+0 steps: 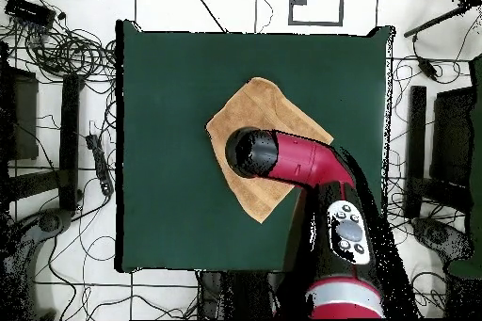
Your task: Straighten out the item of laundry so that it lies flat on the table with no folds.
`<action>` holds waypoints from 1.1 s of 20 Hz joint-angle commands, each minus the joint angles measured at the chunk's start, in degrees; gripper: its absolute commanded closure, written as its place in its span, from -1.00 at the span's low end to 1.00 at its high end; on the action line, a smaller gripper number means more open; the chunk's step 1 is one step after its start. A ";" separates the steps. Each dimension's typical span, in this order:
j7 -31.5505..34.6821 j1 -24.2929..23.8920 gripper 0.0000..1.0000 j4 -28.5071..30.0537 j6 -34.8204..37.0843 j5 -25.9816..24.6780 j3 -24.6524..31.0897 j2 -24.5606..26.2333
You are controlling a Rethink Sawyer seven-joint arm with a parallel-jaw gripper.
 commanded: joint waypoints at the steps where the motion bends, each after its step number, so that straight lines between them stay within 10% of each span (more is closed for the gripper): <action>1: 10.61 3.10 -1.00 -5.34 0.95 4.71 6.63 4.38; 22: 13.00 6.76 -1.00 -4.56 1.12 13.95 6.83 6.01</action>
